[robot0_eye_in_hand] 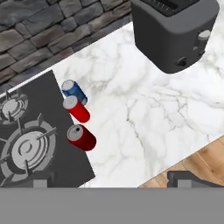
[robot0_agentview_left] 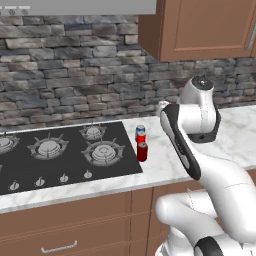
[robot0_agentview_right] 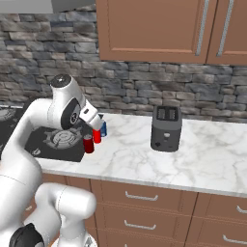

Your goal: Four empty soda cans are scattered around the kitchen. Gather all the cans and cluster them next to the stove for recycling.

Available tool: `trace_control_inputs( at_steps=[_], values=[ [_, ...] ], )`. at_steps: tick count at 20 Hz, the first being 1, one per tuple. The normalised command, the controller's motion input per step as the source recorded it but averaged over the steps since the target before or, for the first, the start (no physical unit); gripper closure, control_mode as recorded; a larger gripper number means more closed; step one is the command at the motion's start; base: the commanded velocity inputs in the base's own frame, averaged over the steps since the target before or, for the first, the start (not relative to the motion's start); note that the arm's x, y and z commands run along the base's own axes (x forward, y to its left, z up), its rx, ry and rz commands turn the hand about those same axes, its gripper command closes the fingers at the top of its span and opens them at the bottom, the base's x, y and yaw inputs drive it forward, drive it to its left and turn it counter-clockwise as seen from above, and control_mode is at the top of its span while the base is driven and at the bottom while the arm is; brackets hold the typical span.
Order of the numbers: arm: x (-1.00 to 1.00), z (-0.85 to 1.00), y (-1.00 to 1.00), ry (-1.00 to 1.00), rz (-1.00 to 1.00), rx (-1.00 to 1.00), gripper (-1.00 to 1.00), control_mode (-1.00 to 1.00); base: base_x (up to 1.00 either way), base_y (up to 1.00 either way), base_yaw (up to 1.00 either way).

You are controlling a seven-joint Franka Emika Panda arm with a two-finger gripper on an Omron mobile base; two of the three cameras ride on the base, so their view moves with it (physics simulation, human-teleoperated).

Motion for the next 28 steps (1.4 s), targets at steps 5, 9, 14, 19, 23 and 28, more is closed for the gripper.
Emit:
trace_control_inputs(
  at_steps=[5,9,14,19,23,28],
  values=[
    [-0.45,0.00,0.00,0.01,0.00,0.00,-1.00,-1.00,0.00,0.00,0.00],
    [-0.08,0.00,0.08,0.00,0.00,-0.01,-1.00,-1.00,0.00,0.00,0.00],
    [0.00,0.00,0.04,0.00,0.00,0.00,-1.00,1.00,-0.50,-0.05,-0.07],
    [0.00,0.00,0.00,0.00,0.00,0.00,-1.00,1.00,-0.19,-0.32,-0.70],
    [0.00,0.00,0.00,0.00,0.00,0.00,-1.00,1.00,0.00,-0.35,-0.83],
    [0.00,0.00,0.00,0.00,0.00,0.00,-1.00,1.00,0.00,-0.42,-0.81]
  ],
)
